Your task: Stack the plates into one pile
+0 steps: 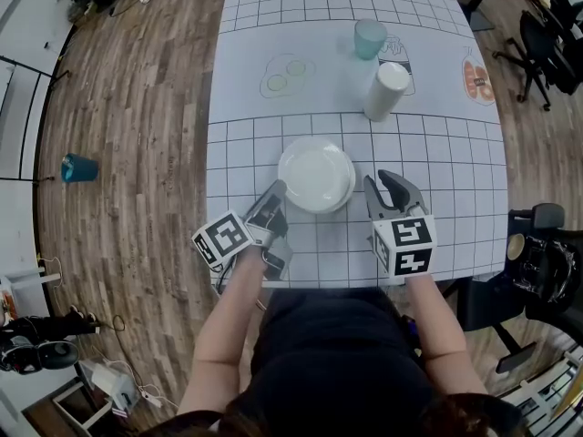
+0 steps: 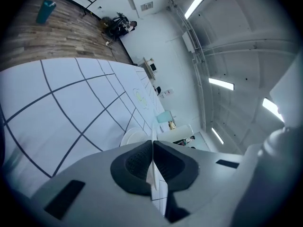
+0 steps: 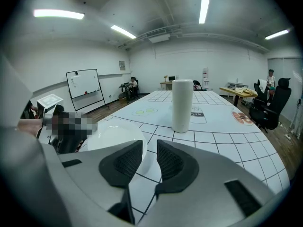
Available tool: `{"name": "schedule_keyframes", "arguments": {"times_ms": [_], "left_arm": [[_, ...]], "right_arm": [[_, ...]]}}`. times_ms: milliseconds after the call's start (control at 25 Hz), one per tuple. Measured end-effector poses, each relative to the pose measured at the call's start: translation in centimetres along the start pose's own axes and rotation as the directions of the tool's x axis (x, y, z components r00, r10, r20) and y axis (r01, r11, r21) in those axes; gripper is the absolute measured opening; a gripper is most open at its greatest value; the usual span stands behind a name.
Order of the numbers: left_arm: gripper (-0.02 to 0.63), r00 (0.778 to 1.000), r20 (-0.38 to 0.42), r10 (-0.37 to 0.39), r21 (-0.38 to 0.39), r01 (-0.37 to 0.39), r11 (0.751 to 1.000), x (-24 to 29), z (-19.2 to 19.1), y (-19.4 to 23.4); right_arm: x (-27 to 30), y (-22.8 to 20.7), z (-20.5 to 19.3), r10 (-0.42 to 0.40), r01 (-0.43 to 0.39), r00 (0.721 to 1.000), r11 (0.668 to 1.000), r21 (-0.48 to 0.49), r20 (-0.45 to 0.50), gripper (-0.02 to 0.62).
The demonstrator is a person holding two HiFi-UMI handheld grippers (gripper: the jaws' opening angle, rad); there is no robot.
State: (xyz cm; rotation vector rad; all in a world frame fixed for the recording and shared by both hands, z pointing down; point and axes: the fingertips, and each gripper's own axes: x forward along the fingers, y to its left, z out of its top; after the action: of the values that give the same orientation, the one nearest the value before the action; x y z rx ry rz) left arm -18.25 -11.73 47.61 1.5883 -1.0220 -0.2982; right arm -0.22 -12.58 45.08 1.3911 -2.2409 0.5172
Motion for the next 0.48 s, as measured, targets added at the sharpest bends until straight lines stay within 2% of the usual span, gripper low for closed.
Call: {"name": "schedule_keyframes", "arguments": {"times_ms": [80, 200, 480], "left_arm": [[0.035, 1.000, -0.015, 0.023, -0.027, -0.023, 0.999, 0.1, -0.4, 1.1], [0.035, 0.996, -0.040, 0.075, -0.022, -0.076, 0.997, 0.1, -0.9, 2.5], [0.044, 0.977, -0.114, 0.180, 0.077, -0.172, 0.982, 0.4, -2.0, 4.1]], "right_arm": [[0.0, 0.1, -0.2, 0.001, -0.001, 1.000, 1.000, 0.001, -0.005, 0.110], [0.1, 0.2, -0.5, 0.001, -0.001, 1.000, 1.000, 0.000, -0.010, 0.112], [0.2, 0.1, -0.9, 0.000, 0.000, 1.000, 1.000, 0.001, -0.025, 0.111]]}}
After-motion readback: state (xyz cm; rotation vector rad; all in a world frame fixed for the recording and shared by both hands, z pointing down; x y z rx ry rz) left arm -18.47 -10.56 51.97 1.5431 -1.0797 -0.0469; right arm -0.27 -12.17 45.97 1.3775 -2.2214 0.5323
